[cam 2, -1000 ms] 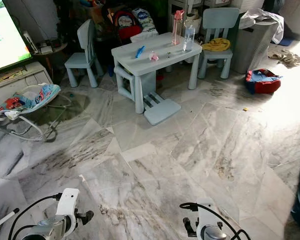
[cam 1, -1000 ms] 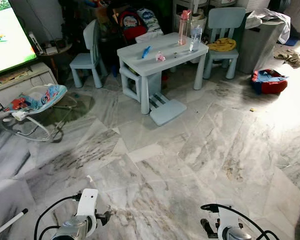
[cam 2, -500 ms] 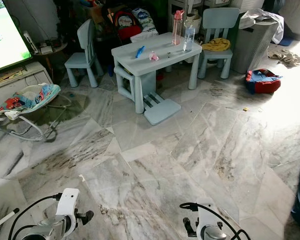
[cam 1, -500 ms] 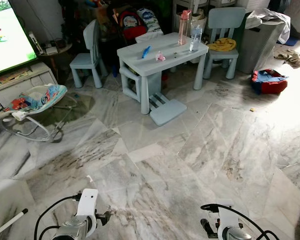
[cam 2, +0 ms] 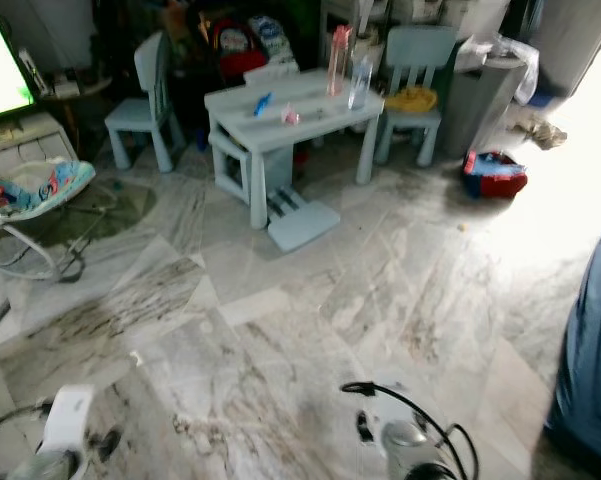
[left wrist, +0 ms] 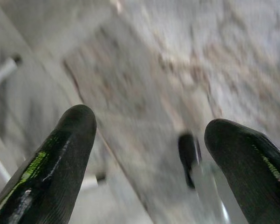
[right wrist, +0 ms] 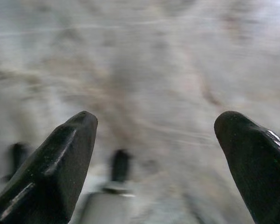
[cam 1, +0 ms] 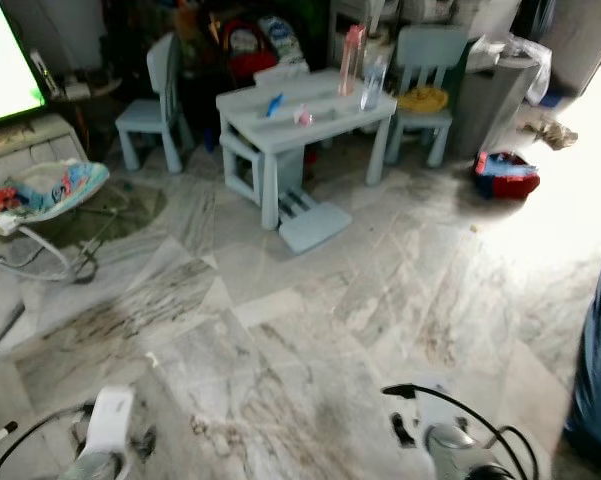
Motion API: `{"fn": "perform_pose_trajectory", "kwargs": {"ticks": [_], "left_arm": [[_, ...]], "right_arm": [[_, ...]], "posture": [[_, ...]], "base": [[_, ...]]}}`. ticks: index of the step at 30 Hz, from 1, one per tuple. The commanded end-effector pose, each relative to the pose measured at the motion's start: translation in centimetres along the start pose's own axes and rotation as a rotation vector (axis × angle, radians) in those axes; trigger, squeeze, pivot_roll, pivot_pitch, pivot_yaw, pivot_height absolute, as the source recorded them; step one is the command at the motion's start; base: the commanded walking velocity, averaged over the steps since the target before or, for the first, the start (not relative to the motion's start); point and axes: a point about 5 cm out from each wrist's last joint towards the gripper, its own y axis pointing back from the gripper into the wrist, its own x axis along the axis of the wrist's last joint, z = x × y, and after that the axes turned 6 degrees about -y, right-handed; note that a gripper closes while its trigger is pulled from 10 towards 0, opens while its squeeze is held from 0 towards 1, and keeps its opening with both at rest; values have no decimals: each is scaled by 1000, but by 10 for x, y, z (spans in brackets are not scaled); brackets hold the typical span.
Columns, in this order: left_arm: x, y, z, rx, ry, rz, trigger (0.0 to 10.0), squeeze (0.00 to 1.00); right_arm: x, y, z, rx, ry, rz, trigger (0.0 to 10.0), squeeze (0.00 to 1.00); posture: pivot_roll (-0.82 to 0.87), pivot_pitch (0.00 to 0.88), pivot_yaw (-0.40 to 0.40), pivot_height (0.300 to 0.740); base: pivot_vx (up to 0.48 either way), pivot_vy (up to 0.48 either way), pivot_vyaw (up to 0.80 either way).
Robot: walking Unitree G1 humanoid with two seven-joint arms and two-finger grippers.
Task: Hang keys on a hook
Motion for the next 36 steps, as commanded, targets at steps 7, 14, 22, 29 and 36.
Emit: {"fn": "perform_pose_trajectory", "kwargs": {"ticks": [7, 14, 22, 29, 36], "left_arm": [[7, -2, 9, -20, -62, 29, 10000, 0], [24, -2, -5, 41, -5, 83, 10000, 0], [96, -5, -1, -7, -11, 242, 10000, 0], [141, 0, -1, -26, -97, 344, 10000, 0], [150, 2, 3, -36, -40, 402, 10000, 0]], "right_arm": [[-29, 3, 16, -6, 45, -62, 10000, 0], [-18, 2, 22, -64, 35, -16, 10000, 0], [31, 6, 56, -208, -116, 195, 10000, 0], [20, 15, 89, -258, -242, 287, 10000, 0], [18, 18, 96, -285, -221, 321, 10000, 0]], "posture": [[-8, 0, -20, 740], [-16, 0, -15, 740], [-51, 0, 62, 740], [-95, 0, 103, 740], [-149, 0, 91, 740]], "base": [[0, 0, 0], [0, 0, 0], [0, 0, 0], [0, 0, 0], [0, 0, 0]]}}
